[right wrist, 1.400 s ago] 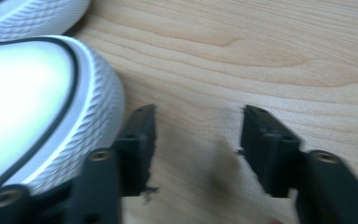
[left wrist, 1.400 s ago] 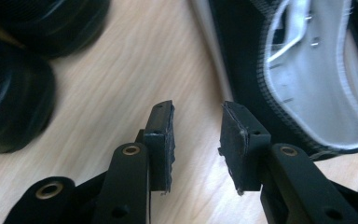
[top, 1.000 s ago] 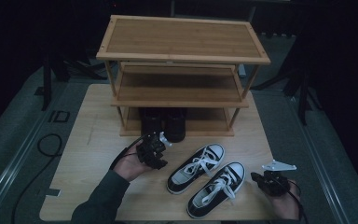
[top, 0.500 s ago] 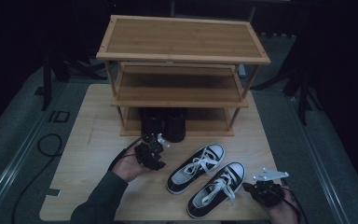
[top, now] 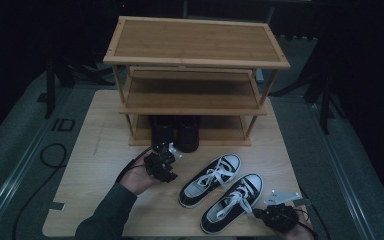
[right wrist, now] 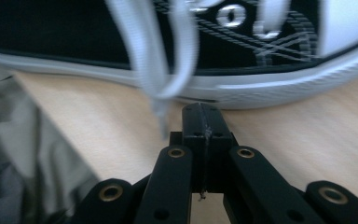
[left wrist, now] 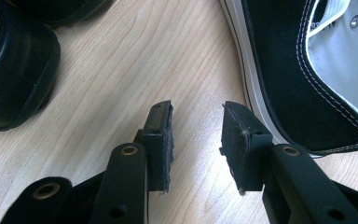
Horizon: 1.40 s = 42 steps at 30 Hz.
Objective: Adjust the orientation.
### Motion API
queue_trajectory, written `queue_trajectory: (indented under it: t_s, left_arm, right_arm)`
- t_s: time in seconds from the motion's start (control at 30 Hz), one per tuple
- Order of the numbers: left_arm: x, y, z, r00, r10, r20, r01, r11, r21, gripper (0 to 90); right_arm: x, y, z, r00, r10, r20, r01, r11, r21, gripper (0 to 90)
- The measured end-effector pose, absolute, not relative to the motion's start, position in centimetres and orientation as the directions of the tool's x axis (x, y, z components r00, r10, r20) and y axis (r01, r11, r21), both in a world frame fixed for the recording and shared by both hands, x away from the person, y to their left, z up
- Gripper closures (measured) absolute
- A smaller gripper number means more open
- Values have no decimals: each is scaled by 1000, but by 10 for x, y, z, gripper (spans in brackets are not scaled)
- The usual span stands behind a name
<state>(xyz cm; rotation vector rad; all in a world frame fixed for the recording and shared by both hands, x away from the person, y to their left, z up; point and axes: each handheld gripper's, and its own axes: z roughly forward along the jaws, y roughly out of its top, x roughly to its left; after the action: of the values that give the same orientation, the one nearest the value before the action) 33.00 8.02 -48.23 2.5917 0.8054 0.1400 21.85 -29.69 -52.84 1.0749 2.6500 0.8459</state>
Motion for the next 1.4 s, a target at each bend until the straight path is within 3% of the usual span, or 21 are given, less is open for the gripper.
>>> queue_trajectory:
  t_s: [0.43, 1.03, 1.4]
  left_arm:
    - [330, 83, -486, 825, 564, -33, 524, -743, 417, 638]
    - [331, 79, -492, 833, 552, -42, 518, -750, 412, 639]
    - [333, 74, -497, 832, 553, -54, 523, -748, 409, 644]
  right_arm:
    - [221, -282, -535, -762, 640, 101, 575, 597, 559, 900]
    - [248, -271, -534, -735, 678, 23, 568, 597, 567, 900]
    - [261, -292, -526, -718, 696, -8, 581, 606, 543, 900]
